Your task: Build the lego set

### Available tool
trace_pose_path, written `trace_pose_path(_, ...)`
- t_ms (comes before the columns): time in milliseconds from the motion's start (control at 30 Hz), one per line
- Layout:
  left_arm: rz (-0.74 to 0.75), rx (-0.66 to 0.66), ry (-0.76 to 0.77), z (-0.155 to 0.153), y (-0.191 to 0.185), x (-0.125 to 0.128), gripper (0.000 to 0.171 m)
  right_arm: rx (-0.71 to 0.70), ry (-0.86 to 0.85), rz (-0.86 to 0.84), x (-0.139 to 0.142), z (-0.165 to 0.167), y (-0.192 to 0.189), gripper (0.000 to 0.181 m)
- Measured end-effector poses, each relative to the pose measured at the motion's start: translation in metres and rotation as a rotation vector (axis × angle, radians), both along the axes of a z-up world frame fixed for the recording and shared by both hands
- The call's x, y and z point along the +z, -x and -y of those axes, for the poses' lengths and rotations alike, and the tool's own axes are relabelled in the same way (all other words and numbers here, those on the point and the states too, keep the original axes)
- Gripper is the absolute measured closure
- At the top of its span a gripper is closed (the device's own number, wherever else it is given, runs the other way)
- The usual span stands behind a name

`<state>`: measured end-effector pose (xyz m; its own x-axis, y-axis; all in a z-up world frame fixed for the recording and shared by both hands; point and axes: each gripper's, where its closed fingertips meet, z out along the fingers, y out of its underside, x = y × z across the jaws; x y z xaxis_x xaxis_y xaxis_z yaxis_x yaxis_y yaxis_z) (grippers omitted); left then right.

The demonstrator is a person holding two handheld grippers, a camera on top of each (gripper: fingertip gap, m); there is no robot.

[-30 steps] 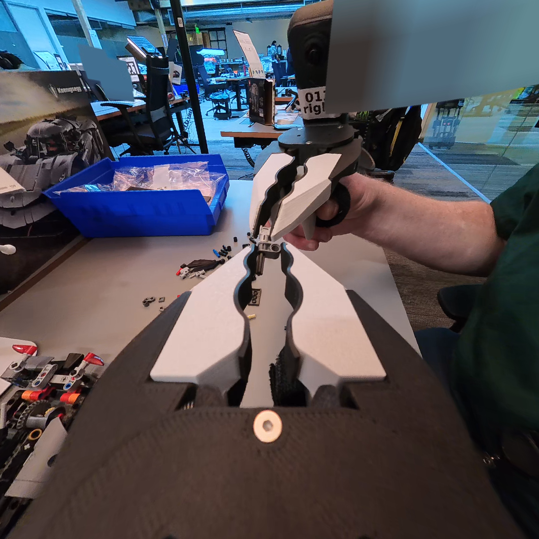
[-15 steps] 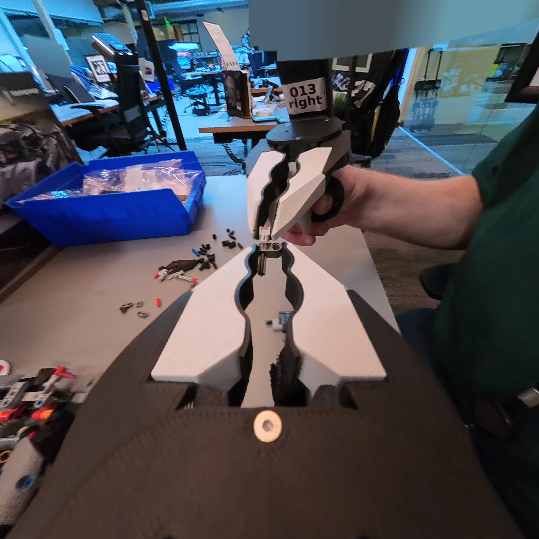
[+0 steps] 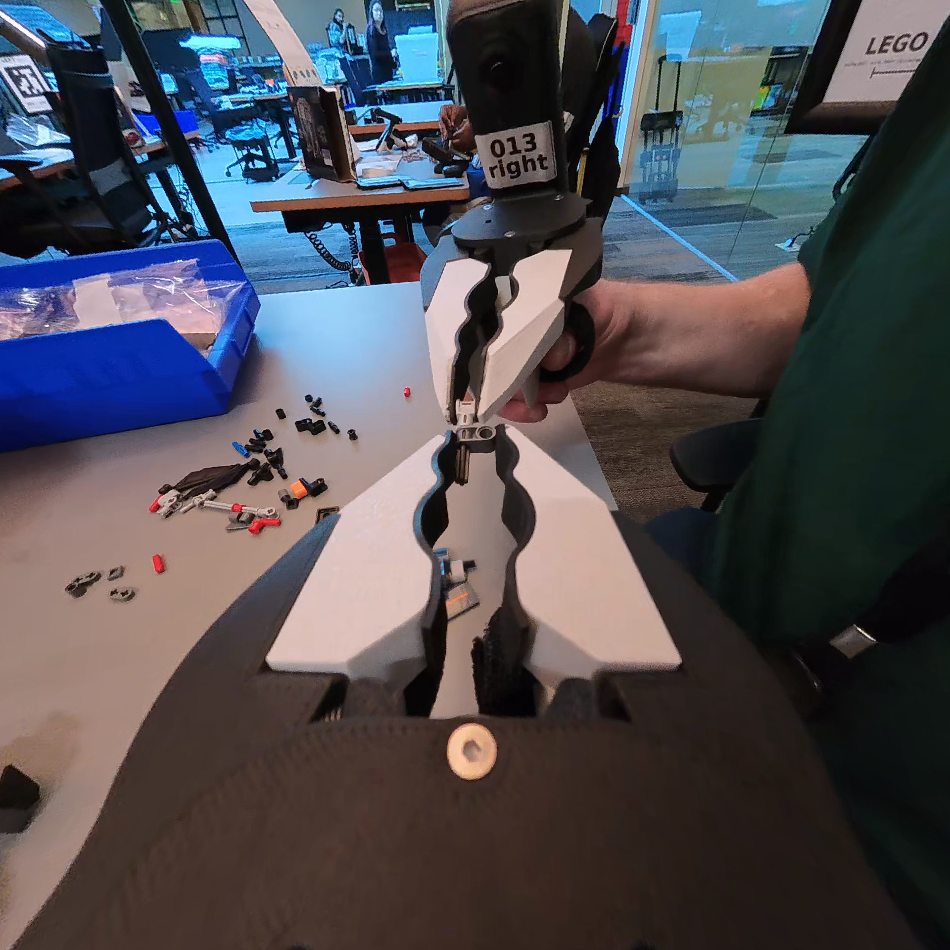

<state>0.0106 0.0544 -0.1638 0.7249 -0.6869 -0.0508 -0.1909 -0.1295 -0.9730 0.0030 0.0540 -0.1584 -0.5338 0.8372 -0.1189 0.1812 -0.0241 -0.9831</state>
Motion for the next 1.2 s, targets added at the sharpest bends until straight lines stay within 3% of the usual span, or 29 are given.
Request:
trace_pose_path(500, -0.018, -0.043, 0.002, 0.000, -0.001, 0.003, 0.158, 0.040, 0.058, -0.033, 0.003, -0.005, -0.004, 0.175)
trace_pose_path(567, 0.002, 0.015, -0.005, -0.002, 0.016, 0.008, 0.159, -0.005, 0.130, -0.073, 0.014, -0.026, -0.012, 0.176)
trace_pose_path(633, 0.041, 0.051, -0.012, 0.004, 0.039, 0.017, 0.159, -0.025, 0.037, -0.036, 0.003, -0.031, -0.016, 0.175)
trace_pose_path(700, -0.094, 0.043, 0.006, 0.003, 0.032, 0.005, 0.159, -0.014, -0.007, -0.033, 0.002, -0.026, -0.013, 0.175)
trace_pose_path(833, -0.162, 0.101, 0.106, -0.017, 0.046, -0.026, 0.159, -0.077, 0.046, -0.070, 0.006, -0.059, -0.014, 0.175)
trace_pose_path(1067, -0.141, 0.087, 0.072, -0.034, 0.037, -0.027, 0.159, -0.095, -0.024, 0.048, -0.027, -0.066, -0.009, 0.175)
trace_pose_path(1200, -0.160, 0.087, 0.070, -0.040, 0.032, -0.031, 0.158, -0.129, -0.155, 0.242, -0.073, -0.075, -0.005, 0.175)
